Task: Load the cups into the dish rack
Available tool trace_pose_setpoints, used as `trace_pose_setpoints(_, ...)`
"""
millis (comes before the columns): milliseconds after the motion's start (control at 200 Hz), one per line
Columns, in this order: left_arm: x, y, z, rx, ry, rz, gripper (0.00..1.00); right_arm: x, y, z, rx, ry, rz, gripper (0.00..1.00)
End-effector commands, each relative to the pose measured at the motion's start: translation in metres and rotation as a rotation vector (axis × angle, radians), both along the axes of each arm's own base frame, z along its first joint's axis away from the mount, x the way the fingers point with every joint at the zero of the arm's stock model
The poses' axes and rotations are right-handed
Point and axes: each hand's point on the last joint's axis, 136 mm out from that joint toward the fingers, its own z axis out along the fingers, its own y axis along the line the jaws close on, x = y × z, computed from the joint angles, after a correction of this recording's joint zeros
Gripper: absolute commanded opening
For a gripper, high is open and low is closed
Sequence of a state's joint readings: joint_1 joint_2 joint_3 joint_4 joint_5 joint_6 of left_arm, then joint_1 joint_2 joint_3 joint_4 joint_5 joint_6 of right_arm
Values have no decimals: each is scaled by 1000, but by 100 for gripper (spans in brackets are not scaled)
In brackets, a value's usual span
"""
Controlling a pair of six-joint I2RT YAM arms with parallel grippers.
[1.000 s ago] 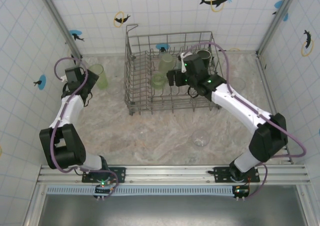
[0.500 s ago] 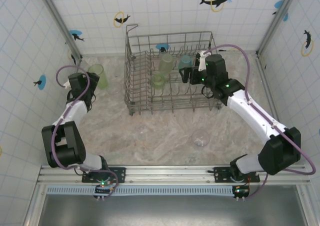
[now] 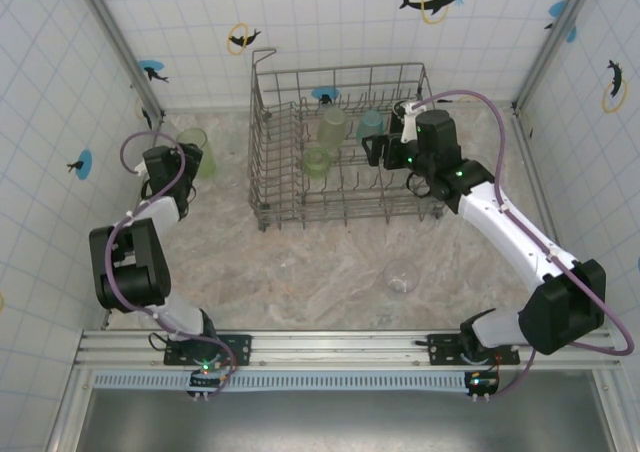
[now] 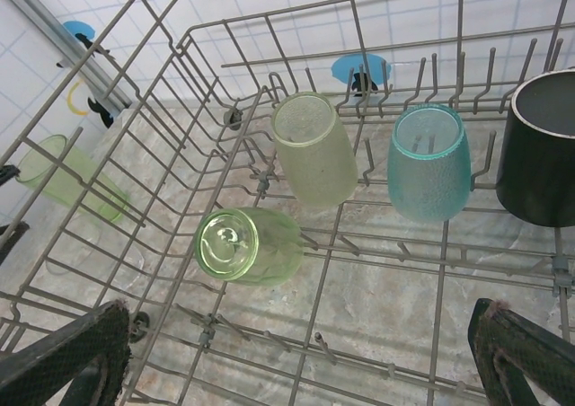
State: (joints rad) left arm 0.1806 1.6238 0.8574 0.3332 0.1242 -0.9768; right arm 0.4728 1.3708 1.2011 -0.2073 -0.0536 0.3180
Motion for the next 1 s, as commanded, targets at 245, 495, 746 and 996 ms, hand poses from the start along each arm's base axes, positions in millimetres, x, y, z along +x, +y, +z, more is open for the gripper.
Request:
trace_pose_setpoints(245, 26, 12, 18, -14, -114, 36, 97, -1, -11, 21, -18, -57, -29, 100)
trace_pose_setpoints(495, 40, 5, -11, -83, -49, -5, 98, 1, -10, 20, -16, -48, -25, 100)
trace_pose_setpoints(746, 41, 3, -19, -151, -60, -5, 96, 2, -18, 23, -31, -57, -45, 100)
trace_pose_setpoints(996, 39, 2, -16, -147, -53, -19, 69, 2, -21, 23, -26, -58, -46, 100)
